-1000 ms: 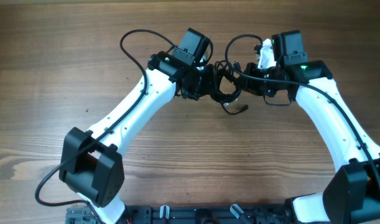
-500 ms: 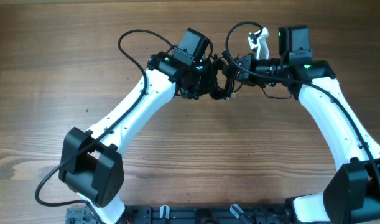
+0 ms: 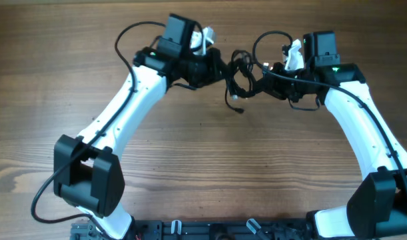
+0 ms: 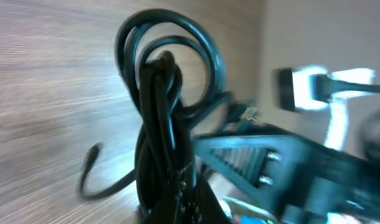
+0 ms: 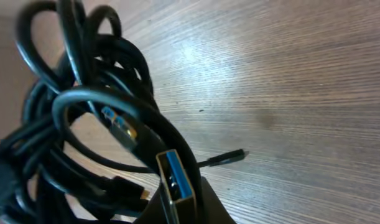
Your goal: Untangle cables
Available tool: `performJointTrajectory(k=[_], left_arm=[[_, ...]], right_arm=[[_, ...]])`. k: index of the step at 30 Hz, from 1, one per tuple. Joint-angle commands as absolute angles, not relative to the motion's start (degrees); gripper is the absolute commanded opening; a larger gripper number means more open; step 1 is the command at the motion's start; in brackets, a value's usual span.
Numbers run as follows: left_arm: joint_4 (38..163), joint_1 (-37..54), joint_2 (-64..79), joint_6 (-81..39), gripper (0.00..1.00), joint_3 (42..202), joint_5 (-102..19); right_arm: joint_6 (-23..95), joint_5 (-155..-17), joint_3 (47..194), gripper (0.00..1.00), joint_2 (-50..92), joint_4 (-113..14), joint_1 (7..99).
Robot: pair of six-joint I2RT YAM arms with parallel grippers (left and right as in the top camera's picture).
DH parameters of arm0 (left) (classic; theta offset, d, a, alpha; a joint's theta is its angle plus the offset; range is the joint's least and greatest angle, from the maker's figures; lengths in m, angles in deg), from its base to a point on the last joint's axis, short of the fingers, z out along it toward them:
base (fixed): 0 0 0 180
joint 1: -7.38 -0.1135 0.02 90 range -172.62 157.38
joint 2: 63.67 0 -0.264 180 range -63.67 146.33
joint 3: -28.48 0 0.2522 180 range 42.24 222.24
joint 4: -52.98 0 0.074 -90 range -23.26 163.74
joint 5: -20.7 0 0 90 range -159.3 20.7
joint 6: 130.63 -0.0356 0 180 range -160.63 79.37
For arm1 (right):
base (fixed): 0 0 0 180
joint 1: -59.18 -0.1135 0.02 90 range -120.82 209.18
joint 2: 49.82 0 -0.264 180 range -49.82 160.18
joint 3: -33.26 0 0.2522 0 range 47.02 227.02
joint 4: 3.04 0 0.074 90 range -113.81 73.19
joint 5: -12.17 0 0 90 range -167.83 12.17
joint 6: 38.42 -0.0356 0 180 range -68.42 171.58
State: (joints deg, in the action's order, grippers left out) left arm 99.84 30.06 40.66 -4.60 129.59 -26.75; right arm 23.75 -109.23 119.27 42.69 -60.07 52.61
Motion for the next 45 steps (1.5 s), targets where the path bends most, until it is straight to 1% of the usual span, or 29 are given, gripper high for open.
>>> performJointTrajectory(k=[1, 3, 4, 6, 8, 10, 11, 13, 15, 16, 17, 18, 19, 20, 21, 23, 26, 30, 34, 35, 36, 37, 38, 40, 42, 45], left_arm=[[92.52, 22.50, 36.46, -3.37, 0.04, 130.22, -9.31], [86.07, 19.81, 36.44, 3.21, 0.04, 130.22, -3.60], [84.26, 19.04, 36.46, 5.96, 0.04, 130.22, -2.99], [79.19, 17.08, 36.46, 16.04, 0.04, 130.22, -2.60], [76.58, 15.98, 36.46, 21.85, 0.04, 130.22, -2.69], [76.85, 15.92, 36.46, 18.31, 0.04, 130.22, -2.71], [77.96, 16.18, 36.46, 14.27, 0.04, 130.20, -2.84], [84.72, 17.01, 36.46, 4.58, 0.04, 130.20, -6.10], [96.89, 18.30, 36.46, -1.45, 0.04, 130.20, -17.96], [102.88, 19.28, 36.51, -3.35, 0.04, 130.20, -26.31], [106.62, 20.27, 36.51, -4.62, 0.04, 130.20, -32.57], [108.54, 21.08, 36.53, -5.16, 0.04, 130.20, -36.41], [110.46, 22.52, 36.62, -6.21, 0.04, 130.20, -40.70], [110.75, 24.14, 36.79, -7.87, 0.04, 130.20, -41.92], [110.51, 25.25, 36.97, -8.97, 0.04, 130.20, -41.99], [110.22, 26.72, 37.88, -8.92, 0.04, 130.20, -43.19], [110.07, 27.72, 39.37, -8.92, 0.04, 130.20, -43.25], [108.98, 32.38, 42.37, -12.16, 0.05, 130.20, -43.25], [106.29, 36.90, 45.84, -13.60, 0.19, 130.20, -43.28], [105.81, 37.60, 47.04, -15.00, 0.22, 130.20, -43.25], [105.46, 38.17, 48.84, -16.46, 0.28, 130.20, -43.23], [105.50, 38.41, 50.28, -16.73, 0.31, 130.20, -42.73], [105.33, 38.58, 51.35, -18.96, 0.32, 130.20, -40.52], [105.33, 39.09, 53.25, -22.82, 0.40, 130.20, -36.43], [105.57, 39.87, 54.32, -25.51, 0.47, 130.20, -35.69], [105.59, 41.14, 55.46, -27.00, 0.52, 130.20, -35.73]], right_arm=[[24.60, -98.65, 118.94, 0.04, 42.78, -62.10, 53.90], [24.78, -98.63, 118.94, 0.04, 42.78, -62.76, 53.90], [25.23, -98.63, 118.94, 0.04, 42.78, -62.96, 53.90], [26.15, -98.59, 118.92, 0.05, 42.78, -63.57, 53.90], [27.55, -98.87, 118.92, 0.05, 42.78, -64.01, 53.90], [29.98, -100.66, 118.92, 0.05, 42.78, -64.33, 53.90], [31.44, -102.28, 118.92, 0.05, 42.78, -64.36, 53.90], [33.12, -104.46, 118.92, 0.07, 42.78, -64.99, 53.90], [33.87, -105.14, 118.92, 0.09, 42.78, -66.91, 53.90], [34.30, -105.16, 118.92, 0.10, 42.78, -67.68, 53.88], [34.74, -105.16, 118.92, 0.13, 42.78, -68.16, 53.88], [35.00, -105.16, 118.92, 0.24, 42.78, -68.42, 53.88], [35.11, -105.14, 118.92, 0.41, 42.78, -68.99, 53.88], [35.09, -105.19, 118.92, 0.58, 42.78, -69.21, 53.88], [35.09, -105.38, 118.92, 0.66, 42.78, -69.23, 53.77], [32.80, -103.02, 118.94, 0.70, 42.75, -69.45, 53.58], [28.86, -97.06, 119.42, 0.70, 42.38, -70.21, 55.08], [30.81, -97.43, 119.46, 0.70, 41.95, -70.52, 62.60], [39.94, -103.92, 119.46, 0.70, 41.95, -71.98, 68.31], [41.26, -103.85, 119.46, 0.70, 41.95, -72.68, 68.33], [42.50, -103.83, 119.44, 0.70, 41.95, -73.51, 68.09], [42.61, -103.83, 119.44, 0.70, 41.95, -73.86, 68.00], [42.59, -103.81, 119.44, 0.70, 41.95, -74.02, 68.00], [42.61, -103.83, 119.44, 0.70, 41.95, -74.10, 68.00], [42.61, -103.81, 119.44, 0.70, 41.95, -74.10, 68.00], [42.61, -103.83, 119.44, 0.70, 41.95, -74.13, 68.00]])
